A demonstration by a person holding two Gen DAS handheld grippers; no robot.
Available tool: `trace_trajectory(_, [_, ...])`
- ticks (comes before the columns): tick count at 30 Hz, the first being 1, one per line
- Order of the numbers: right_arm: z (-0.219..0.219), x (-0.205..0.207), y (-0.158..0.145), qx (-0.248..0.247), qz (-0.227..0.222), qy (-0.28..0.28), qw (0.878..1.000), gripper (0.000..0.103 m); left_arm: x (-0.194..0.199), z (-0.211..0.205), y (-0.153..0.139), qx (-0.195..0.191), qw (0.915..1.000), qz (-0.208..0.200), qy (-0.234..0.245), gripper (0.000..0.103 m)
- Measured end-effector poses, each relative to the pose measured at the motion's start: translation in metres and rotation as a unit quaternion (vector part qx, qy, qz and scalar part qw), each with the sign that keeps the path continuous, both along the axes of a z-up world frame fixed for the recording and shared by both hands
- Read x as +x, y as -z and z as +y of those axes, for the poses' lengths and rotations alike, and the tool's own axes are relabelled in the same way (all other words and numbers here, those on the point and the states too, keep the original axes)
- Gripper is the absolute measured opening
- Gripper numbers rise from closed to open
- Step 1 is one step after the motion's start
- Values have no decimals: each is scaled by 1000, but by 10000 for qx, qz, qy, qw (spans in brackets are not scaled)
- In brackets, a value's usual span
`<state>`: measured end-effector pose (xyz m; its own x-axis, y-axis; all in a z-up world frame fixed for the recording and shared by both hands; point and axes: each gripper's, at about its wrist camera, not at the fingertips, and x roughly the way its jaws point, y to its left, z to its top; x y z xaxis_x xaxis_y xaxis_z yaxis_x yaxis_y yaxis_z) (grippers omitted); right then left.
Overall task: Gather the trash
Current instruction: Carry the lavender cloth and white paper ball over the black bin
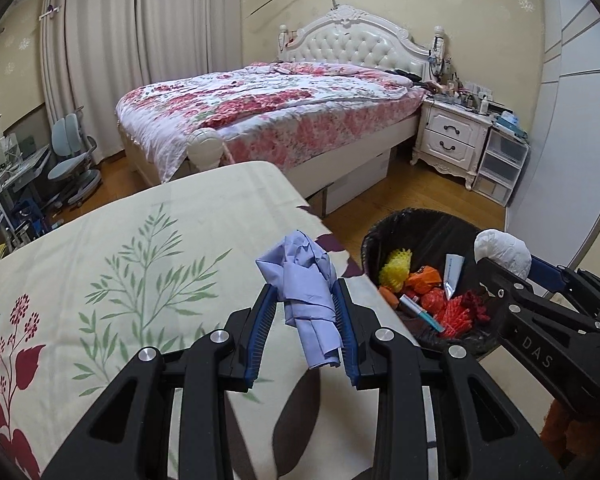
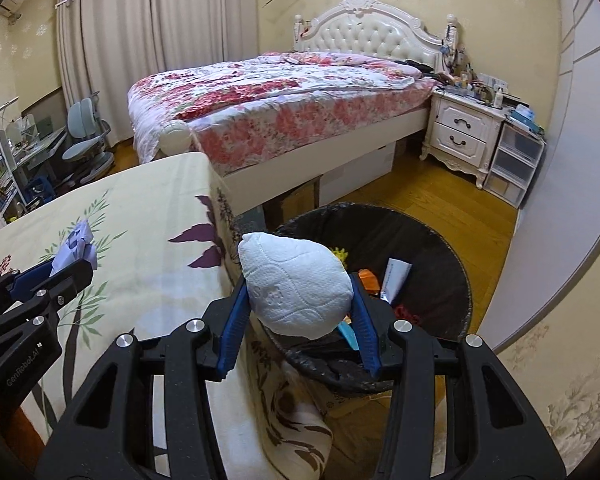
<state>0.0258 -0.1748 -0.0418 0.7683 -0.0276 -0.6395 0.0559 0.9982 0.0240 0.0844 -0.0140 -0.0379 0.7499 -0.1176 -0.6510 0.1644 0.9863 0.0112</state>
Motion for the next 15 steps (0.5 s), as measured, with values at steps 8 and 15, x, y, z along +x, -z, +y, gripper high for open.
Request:
trace_trajectory(8, [-36, 19, 3, -53, -114, 406, 9991, 46, 31, -41, 6, -26, 9997, -31, 227, 33])
trace_trajectory(15, [-63, 37, 8, 8, -184, 685, 9975, 46, 55, -69, 12, 48, 9992, -70, 386, 33])
